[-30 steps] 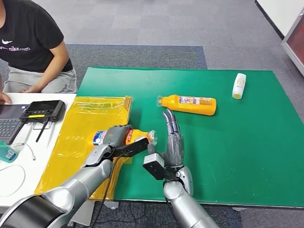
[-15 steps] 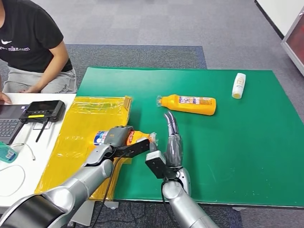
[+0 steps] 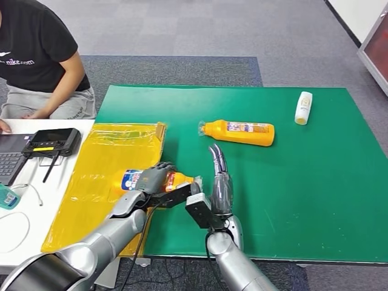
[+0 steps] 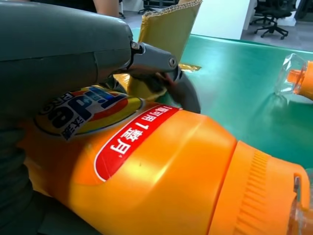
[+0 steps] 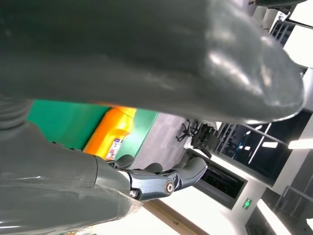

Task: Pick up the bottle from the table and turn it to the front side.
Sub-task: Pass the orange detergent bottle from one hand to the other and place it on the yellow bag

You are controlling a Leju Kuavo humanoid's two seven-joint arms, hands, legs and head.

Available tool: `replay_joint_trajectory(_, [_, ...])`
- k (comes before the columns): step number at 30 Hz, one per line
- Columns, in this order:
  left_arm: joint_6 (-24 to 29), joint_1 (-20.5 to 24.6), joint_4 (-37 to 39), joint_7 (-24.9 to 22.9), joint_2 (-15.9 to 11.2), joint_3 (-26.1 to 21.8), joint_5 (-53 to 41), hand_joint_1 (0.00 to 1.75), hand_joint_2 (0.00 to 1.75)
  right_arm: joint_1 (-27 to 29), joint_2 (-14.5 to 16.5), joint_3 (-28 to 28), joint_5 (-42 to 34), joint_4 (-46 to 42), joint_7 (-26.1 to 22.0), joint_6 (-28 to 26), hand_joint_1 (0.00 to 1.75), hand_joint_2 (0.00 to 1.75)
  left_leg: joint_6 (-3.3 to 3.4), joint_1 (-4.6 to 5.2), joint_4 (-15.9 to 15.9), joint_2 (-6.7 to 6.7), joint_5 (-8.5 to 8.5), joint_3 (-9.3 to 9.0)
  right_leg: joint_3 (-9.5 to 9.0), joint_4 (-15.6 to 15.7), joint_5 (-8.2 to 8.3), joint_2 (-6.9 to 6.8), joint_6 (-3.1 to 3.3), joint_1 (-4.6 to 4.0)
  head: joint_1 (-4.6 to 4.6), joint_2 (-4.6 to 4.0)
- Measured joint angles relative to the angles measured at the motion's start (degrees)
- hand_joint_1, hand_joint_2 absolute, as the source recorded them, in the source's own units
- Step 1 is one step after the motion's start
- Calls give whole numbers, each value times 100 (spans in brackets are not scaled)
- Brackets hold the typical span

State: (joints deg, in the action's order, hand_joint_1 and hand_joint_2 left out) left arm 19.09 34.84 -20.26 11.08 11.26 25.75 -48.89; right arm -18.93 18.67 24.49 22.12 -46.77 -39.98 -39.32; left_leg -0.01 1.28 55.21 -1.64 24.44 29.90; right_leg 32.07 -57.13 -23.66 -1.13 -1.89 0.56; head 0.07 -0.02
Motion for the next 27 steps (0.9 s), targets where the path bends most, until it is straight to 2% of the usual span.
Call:
replay_joint_trajectory(18, [150,-157,21,-100,59,-31,10,0,175,-8,-9,54,-144,226,-1,0,0,0,-8,-4,-9,22,19,-37,-24,0,-12,30,9,-2,-1,0])
replay_joint_trajectory(22, [493,-259,21,85,62,-46,-94,0,175,-7,-11,54,-136,263,0,0,0,0,-7,-4,-9,22,18,-37,-20,0,-11,30,8,-2,-1,0])
replay_joint_trajectory(27, [1179,-476,21,569,77,-47,-198,0,175,-1,-17,49,-81,299,0,0,0,0,-5,-4,-8,24,16,-27,-2,0,-10,30,7,-4,-1,0])
